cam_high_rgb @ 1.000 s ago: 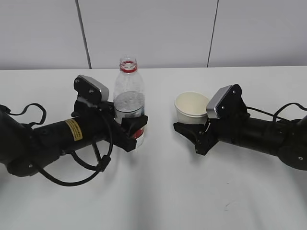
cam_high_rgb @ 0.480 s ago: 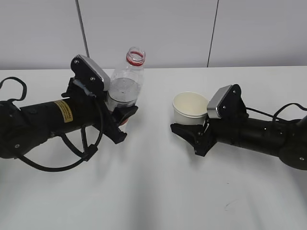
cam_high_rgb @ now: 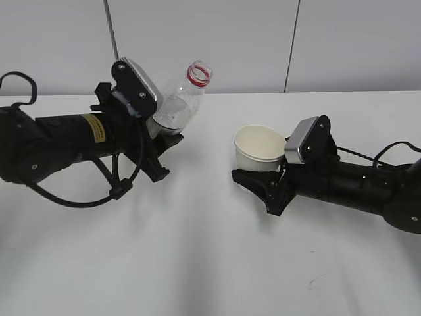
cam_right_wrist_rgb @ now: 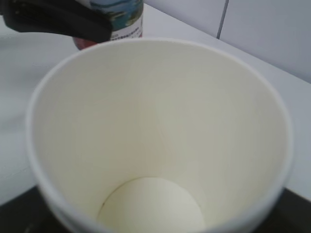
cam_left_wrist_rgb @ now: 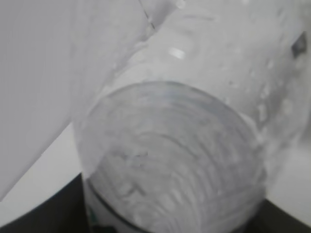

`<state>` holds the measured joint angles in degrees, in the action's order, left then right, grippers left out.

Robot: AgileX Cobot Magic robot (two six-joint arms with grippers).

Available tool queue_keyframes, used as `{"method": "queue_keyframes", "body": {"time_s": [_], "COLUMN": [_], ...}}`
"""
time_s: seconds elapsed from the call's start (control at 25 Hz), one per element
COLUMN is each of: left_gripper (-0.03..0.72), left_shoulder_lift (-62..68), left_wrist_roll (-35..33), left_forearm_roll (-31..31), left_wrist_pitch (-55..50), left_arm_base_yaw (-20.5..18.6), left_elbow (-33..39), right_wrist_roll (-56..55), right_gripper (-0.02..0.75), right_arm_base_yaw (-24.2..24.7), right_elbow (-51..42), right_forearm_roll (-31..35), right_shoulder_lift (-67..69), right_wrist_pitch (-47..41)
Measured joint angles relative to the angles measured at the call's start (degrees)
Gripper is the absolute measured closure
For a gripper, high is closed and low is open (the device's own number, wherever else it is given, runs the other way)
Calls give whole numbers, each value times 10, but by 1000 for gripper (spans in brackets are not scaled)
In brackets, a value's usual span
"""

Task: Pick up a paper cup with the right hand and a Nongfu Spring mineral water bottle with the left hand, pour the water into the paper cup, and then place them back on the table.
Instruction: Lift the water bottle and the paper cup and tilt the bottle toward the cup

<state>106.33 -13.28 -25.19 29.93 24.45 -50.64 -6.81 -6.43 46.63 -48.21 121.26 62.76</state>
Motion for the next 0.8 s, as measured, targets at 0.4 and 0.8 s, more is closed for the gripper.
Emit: {"method": "queue_keyframes", "body": {"time_s": [0.4, 0.8], "left_gripper": [276, 276], "left_shoulder_lift": [0, 0], "left_wrist_roll": [-1, -1], "left_forearm_roll": [-86, -157], "left_wrist_pitch": [-146, -243], "left_arm_base_yaw": [12, 24], "left_elbow": [-82, -121], "right_wrist_roll": [0, -1], "right_gripper": [212, 212], "right_arm_base_yaw": [0, -9], "right_elbow": [0, 13], "right_forearm_roll": [13, 16], "right_shoulder_lift": [0, 0], "right_wrist_pitch": [-6, -45]}}
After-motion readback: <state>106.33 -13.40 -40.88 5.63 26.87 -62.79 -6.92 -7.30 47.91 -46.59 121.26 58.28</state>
